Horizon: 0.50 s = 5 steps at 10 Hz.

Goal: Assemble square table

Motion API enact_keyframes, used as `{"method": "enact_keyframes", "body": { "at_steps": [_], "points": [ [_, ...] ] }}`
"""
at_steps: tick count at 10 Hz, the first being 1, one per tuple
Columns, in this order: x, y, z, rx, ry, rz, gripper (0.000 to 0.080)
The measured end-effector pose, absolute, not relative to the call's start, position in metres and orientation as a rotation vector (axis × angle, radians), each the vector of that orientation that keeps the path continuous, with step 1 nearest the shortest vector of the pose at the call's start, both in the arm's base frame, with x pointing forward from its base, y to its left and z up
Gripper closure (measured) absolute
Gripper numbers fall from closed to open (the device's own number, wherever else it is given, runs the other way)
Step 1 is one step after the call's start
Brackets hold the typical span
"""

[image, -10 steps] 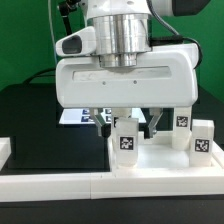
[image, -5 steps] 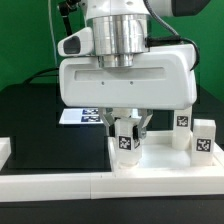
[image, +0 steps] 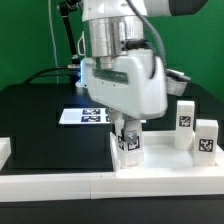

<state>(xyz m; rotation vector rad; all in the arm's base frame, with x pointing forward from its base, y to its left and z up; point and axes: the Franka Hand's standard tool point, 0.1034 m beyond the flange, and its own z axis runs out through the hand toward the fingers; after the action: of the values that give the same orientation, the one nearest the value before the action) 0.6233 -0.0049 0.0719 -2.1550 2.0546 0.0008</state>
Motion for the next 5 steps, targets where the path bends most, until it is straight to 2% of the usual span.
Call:
{"method": "enact_keyframes", "body": {
  "at_steps": [3, 4, 5],
  "points": [
    [0.6224, -0.0039, 0.0716, -1.829, 2.311, 0.072, 0.0509],
    [0.6222, -0.0040, 0.0713, -1.833, 2.309, 0.071, 0.0430],
    [0.6221, -0.0039, 0.0711, -1.865, 2.283, 0.068, 0.0430]
  ]
}}
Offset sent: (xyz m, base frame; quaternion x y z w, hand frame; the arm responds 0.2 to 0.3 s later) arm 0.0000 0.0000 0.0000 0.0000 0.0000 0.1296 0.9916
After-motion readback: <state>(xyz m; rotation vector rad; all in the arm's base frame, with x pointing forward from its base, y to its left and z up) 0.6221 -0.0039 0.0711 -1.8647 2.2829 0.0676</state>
